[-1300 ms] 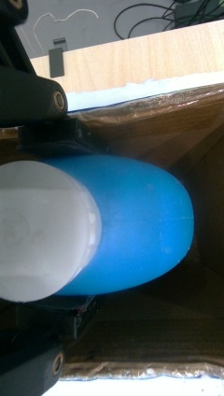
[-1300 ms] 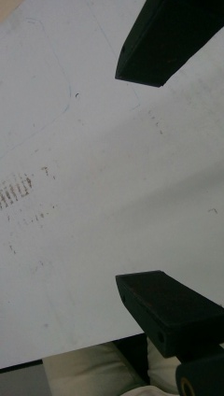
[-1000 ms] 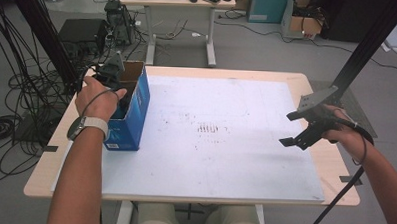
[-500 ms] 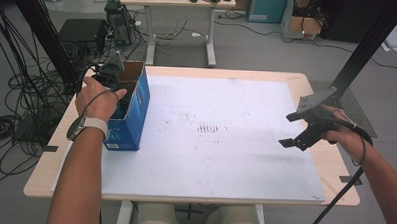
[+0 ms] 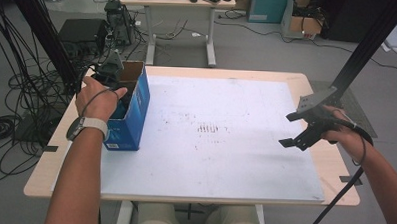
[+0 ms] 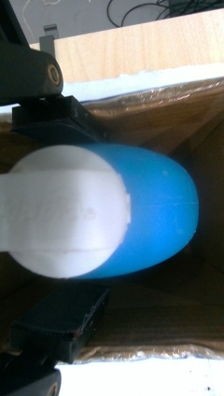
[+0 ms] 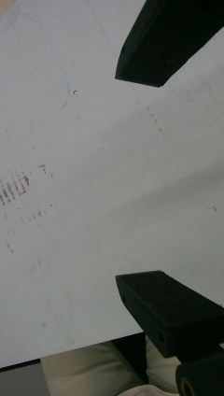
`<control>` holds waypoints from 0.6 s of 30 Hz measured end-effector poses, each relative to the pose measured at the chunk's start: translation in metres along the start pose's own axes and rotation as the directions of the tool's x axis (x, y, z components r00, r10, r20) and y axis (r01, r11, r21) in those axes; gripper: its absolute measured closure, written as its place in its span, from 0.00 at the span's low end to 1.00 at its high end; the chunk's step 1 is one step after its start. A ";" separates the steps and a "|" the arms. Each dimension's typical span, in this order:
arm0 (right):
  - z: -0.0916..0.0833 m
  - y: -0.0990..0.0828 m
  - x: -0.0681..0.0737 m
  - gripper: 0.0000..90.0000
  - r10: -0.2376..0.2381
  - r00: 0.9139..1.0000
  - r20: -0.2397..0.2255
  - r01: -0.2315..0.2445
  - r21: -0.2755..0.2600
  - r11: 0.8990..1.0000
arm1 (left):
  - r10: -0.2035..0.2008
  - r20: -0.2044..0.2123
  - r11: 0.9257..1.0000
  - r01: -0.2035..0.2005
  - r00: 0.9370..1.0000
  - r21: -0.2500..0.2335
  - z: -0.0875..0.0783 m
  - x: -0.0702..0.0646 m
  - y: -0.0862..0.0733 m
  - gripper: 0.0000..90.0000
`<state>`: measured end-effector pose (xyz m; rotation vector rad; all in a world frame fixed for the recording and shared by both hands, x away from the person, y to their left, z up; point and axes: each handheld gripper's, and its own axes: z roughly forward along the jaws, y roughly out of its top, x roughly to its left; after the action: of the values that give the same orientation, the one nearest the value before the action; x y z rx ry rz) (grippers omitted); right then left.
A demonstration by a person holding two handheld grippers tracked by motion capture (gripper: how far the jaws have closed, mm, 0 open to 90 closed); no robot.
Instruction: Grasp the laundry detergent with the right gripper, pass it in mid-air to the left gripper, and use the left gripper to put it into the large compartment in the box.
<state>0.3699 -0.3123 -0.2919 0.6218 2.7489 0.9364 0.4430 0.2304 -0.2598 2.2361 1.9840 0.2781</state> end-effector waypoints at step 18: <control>-0.005 0.001 0.001 0.04 0.002 1.000 0.011 -0.002 0.006 1.000 | 0.057 0.014 0.991 -0.055 0.998 -0.120 -0.055 -0.007 0.007 0.14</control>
<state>0.3676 -0.3141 -0.2874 0.6290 2.7433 0.9230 0.4362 0.2215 -0.2051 2.2139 1.8464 0.3723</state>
